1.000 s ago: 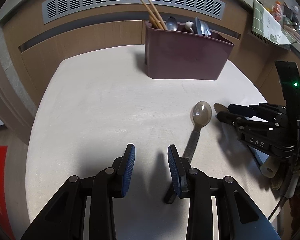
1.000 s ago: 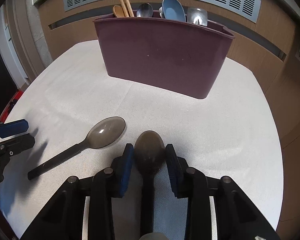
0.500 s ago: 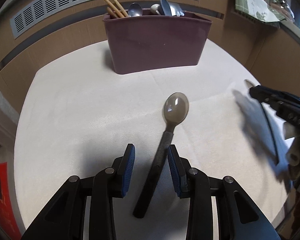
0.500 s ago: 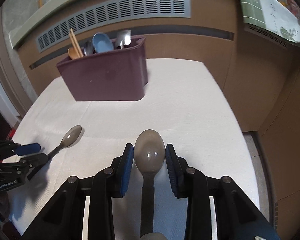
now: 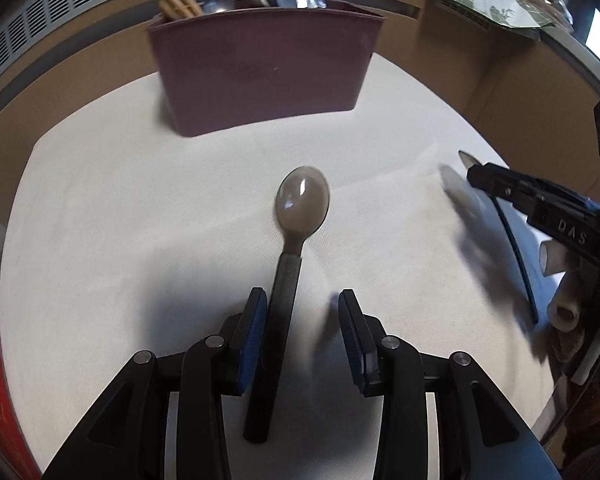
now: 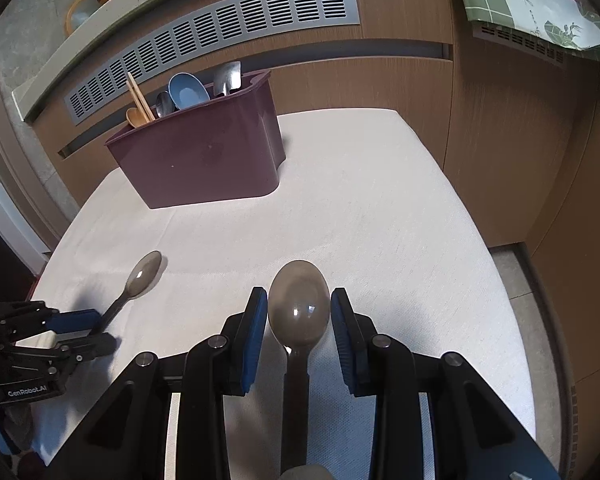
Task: Organize utensils
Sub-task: 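Grasp the other translucent black-handled spoon with the left tool, then carry both translucent spoons up over the holder with both tools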
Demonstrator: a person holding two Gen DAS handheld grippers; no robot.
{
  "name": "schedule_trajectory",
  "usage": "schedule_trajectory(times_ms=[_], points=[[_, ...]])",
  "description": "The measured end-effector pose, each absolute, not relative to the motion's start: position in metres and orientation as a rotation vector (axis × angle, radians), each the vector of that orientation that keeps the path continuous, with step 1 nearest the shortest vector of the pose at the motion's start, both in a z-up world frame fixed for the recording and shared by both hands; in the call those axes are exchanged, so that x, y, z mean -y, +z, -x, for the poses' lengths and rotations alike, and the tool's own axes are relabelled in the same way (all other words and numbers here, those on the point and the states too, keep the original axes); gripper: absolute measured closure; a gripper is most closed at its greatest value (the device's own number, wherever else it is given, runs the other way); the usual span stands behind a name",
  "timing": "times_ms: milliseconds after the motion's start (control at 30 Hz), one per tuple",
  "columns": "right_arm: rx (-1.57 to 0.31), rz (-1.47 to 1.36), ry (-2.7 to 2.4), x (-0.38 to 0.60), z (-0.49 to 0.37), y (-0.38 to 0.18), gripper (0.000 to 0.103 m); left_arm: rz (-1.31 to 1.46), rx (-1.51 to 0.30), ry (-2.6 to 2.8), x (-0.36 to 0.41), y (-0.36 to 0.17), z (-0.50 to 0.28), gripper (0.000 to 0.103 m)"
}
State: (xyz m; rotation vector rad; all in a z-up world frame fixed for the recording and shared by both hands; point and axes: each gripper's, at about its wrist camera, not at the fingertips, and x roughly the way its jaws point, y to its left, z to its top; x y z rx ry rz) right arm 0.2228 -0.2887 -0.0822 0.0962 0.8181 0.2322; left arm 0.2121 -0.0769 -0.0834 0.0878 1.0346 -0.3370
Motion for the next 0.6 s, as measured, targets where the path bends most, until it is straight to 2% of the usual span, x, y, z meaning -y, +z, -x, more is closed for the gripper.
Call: schedule_trajectory(times_ms=[367, 600], points=[[-0.803, -0.053, 0.252, 0.275, -0.215, -0.079, 0.073, -0.168, -1.014, -0.3, 0.097, -0.087, -0.265, 0.065], [-0.78, -0.031, 0.256, 0.271, -0.214, -0.072, 0.073, -0.186, -1.009, -0.311, 0.104, -0.086, -0.27, 0.067]])
